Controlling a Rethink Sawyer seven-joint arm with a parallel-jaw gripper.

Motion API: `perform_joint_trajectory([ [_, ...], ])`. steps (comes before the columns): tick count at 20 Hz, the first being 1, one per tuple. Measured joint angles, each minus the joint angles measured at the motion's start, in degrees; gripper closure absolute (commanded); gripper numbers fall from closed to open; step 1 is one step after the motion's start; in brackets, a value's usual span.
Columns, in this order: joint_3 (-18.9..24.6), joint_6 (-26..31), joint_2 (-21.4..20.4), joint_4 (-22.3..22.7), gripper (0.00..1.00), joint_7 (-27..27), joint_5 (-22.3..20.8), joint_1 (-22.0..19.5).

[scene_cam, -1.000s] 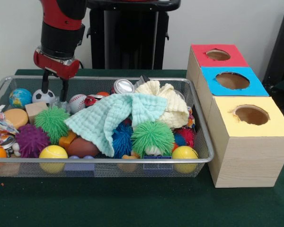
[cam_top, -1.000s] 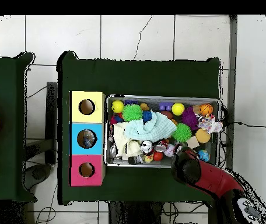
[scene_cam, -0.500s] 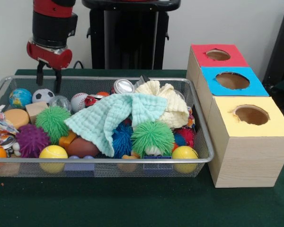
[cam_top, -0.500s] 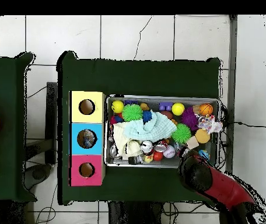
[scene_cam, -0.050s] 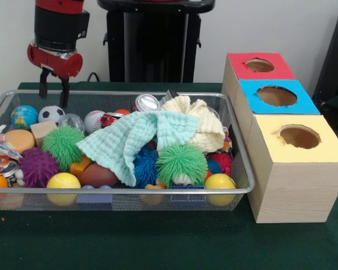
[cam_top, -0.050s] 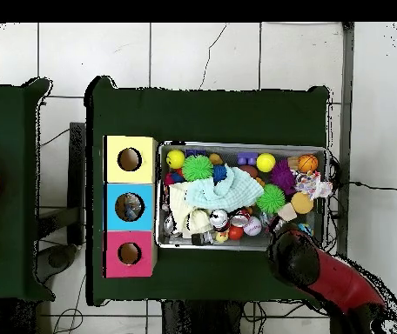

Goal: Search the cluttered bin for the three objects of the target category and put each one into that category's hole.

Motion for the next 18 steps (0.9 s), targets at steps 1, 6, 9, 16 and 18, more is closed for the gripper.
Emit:
perform_joint_trajectory([
  [1, 0.17, 0.0, 0.02, 0.0, 0.0, 0.0, 0.0, 0.0],
  [6, 1.53, 0.0, 0.19, 0.0, 0.0, 0.0, 0.0, 0.01],
  [9, 2.43, -0.01, 0.48, -0.01, 0.0, 0.0, 0.0, 0.01],
  [16, 3.64, 0.0, 2.26, -0.02, 0.0, 0.0, 0.0, 0.01],
  [18, 3.95, -0.01, 2.84, -0.03, 0.0, 0.0, 0.01, 0.01],
])
